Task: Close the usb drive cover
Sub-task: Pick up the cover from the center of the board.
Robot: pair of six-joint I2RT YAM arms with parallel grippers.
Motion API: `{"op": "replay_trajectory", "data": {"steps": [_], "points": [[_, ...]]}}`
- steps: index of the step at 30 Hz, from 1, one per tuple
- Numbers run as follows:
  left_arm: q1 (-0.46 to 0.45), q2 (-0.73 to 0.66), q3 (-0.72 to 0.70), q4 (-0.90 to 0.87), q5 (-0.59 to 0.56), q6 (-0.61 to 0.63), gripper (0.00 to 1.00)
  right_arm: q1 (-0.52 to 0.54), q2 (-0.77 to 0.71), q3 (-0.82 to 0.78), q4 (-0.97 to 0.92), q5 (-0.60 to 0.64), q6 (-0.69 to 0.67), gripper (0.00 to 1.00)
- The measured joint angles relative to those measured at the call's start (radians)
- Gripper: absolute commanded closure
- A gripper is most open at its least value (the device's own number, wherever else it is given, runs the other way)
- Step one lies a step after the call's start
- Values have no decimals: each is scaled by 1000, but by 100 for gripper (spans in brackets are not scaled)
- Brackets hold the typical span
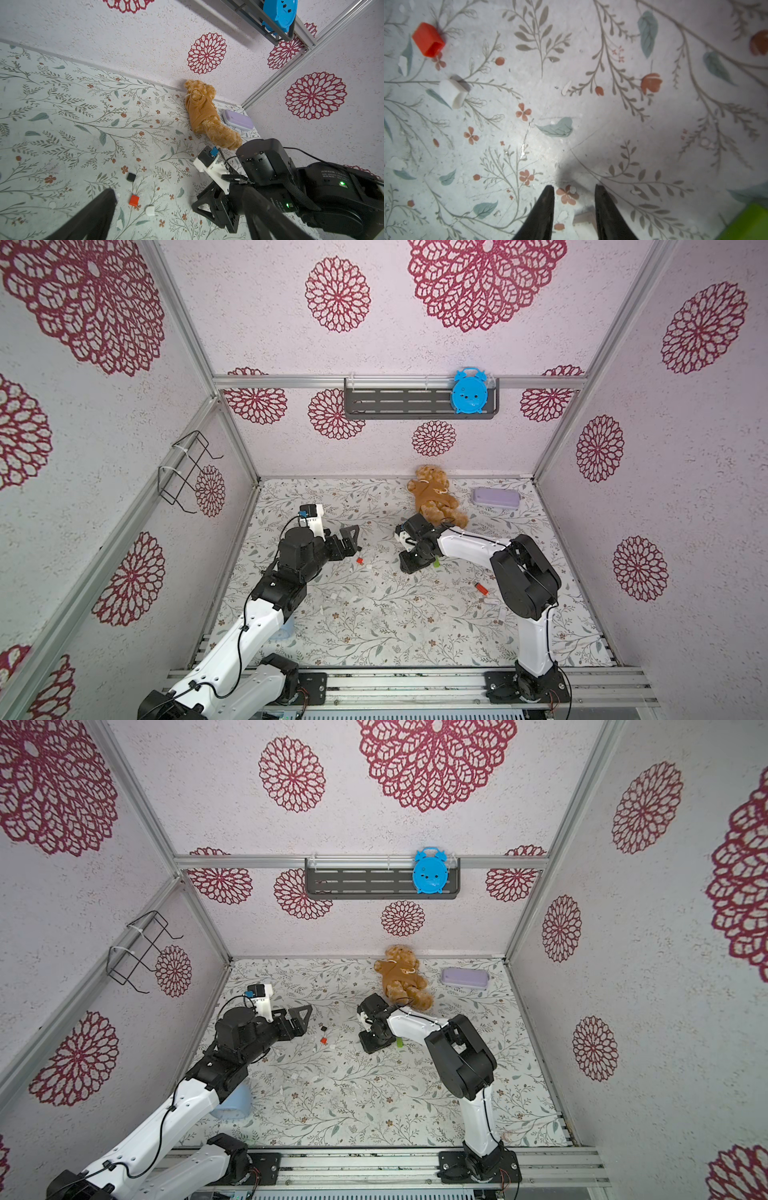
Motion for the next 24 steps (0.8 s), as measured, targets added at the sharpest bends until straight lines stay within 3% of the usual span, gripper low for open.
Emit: {"op": "replay_trajectory", "data": {"steps": [24], "points": [[1, 12, -1, 2, 19, -10, 3, 15, -108, -116, -44, -27, 19, 62]]}}
